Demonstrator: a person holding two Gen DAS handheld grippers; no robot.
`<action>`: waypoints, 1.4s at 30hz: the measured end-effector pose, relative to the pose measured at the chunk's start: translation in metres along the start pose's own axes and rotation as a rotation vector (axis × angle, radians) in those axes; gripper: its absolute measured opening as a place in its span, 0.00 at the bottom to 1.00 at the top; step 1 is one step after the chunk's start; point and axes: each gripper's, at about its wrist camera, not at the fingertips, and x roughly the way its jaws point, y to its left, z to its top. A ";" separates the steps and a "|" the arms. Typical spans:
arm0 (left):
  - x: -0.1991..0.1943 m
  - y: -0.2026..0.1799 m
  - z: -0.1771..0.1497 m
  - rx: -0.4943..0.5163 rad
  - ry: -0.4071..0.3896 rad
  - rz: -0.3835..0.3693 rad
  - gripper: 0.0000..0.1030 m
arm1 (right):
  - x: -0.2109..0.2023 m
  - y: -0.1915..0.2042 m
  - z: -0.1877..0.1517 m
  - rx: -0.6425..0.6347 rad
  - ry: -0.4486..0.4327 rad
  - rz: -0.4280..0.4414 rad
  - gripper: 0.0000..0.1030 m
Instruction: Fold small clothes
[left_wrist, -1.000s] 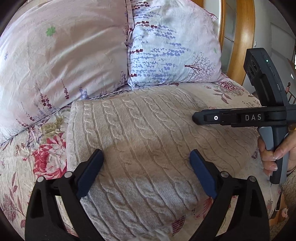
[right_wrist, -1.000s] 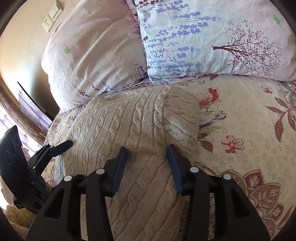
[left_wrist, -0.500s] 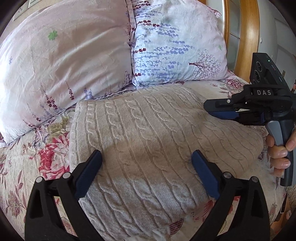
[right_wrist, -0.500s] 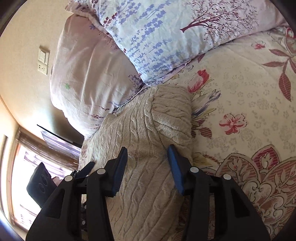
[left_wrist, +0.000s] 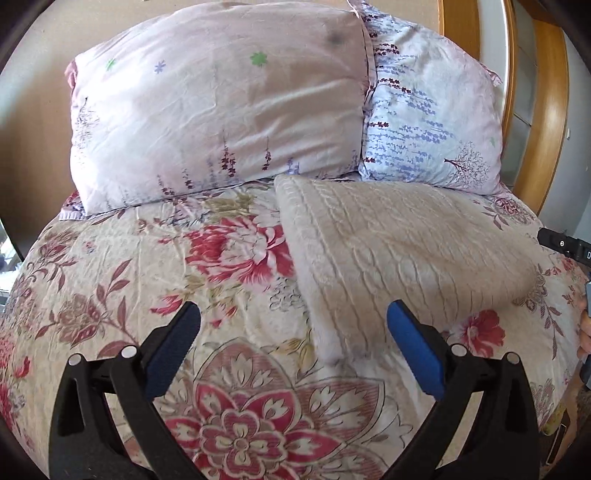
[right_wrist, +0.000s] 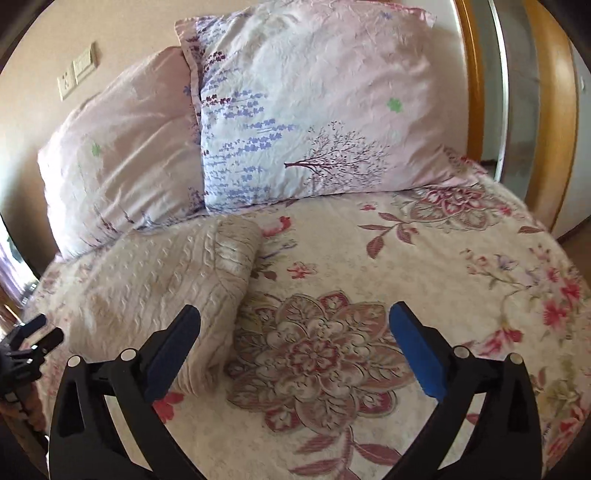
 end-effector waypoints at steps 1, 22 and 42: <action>-0.003 -0.002 -0.005 0.002 0.001 0.007 0.98 | -0.003 0.005 -0.005 -0.020 -0.007 -0.007 0.99; 0.018 -0.039 -0.029 -0.030 0.161 0.043 0.98 | -0.004 0.069 -0.055 -0.068 0.078 0.011 0.99; 0.034 -0.037 -0.030 -0.044 0.233 0.046 0.98 | 0.021 0.082 -0.063 -0.121 0.208 -0.043 0.99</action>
